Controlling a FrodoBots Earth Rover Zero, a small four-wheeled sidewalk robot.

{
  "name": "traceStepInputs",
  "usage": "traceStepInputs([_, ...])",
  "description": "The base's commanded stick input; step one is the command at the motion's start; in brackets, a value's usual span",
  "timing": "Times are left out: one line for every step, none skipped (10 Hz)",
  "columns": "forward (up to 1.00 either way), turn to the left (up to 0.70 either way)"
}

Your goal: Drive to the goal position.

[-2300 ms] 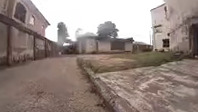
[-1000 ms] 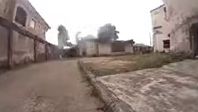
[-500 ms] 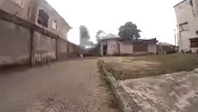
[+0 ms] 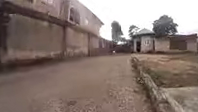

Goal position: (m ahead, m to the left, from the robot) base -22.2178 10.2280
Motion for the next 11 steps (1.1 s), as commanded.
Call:
traceStepInputs([0.70,0.01])
traceStepInputs([0.70,0.00])
traceStepInputs([0.70,0.00])
traceStepInputs([0.70,0.00])
traceStepInputs([0.70,0.00])
traceStepInputs([0.70,0.00])
traceStepInputs([0.70,0.00])
traceStepInputs([0.70,-0.27])
traceStepInputs([0.70,-0.27])
traceStepInputs([0.70,-0.27])
traceStepInputs([0.70,-0.27])
